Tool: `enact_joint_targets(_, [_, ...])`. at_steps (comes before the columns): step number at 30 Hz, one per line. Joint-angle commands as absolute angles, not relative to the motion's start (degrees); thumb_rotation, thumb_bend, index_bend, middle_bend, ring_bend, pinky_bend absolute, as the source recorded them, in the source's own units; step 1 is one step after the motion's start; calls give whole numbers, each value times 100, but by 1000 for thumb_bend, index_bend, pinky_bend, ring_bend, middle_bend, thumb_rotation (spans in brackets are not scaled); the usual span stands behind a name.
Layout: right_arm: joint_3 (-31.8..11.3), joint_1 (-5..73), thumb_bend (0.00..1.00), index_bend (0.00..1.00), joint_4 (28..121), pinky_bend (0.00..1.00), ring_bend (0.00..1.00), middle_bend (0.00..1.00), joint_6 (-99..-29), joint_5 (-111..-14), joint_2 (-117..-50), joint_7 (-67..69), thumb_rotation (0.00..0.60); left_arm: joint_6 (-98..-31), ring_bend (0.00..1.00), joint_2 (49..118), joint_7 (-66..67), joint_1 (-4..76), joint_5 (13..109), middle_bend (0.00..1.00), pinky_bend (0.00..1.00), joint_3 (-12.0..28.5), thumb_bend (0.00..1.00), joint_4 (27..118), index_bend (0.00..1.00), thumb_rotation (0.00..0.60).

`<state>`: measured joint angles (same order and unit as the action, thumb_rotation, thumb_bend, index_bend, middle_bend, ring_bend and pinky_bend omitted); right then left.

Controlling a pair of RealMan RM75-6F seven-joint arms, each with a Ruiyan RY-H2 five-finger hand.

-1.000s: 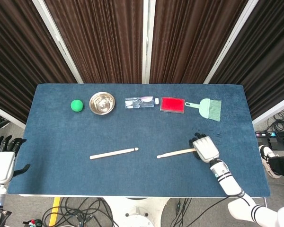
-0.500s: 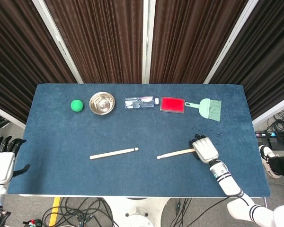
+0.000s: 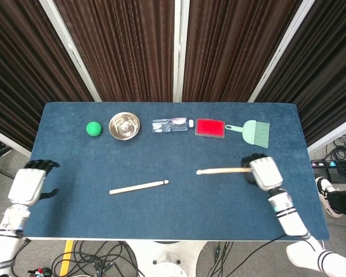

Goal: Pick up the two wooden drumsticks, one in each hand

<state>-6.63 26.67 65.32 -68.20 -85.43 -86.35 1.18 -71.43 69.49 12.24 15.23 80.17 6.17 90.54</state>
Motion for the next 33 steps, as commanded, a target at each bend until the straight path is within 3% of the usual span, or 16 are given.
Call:
enact_joint_targets(1, [-933,2552,609,689,6985,444,378,640,-6998,-8274,-8154,261,600,-6730,404,7281,1461,1857,7861,371,497,685,191,9072,404,600])
enact_joint_targets(6, [-1120,2497,609,689,7380,444,377,636,-7039,-8076,-7712,425,600,-6106,549,7827,1658,2273,7596,441,697,675,273,8915,433,600])
enact_joint_targets(11, [-1172,2490,610,689,7609,444,377,633,-7057,-8037,-7481,440,600,-5802,616,8418,2193,2572,7309,491,803,639,349,8735,439,600])
enact_joint_targets(24, [-1029,2502,610,688,7532,444,377,632,-6960,-8060,-7568,553,600,-5638,642,9197,3208,2937,6327,509,828,652,386,8540,440,599])
enact_joint_targets(29, [-1000,2497,610,688,7466,444,377,632,-6992,-8096,-7622,652,600,-5676,642,9231,3497,3030,6151,503,832,584,377,8634,400,547])
enact_joint_targets(33, [-983,2484,615,688,7424,444,377,631,-6995,-8086,-7648,710,600,-5756,642,9265,3710,3079,6059,500,836,521,341,8682,388,549])
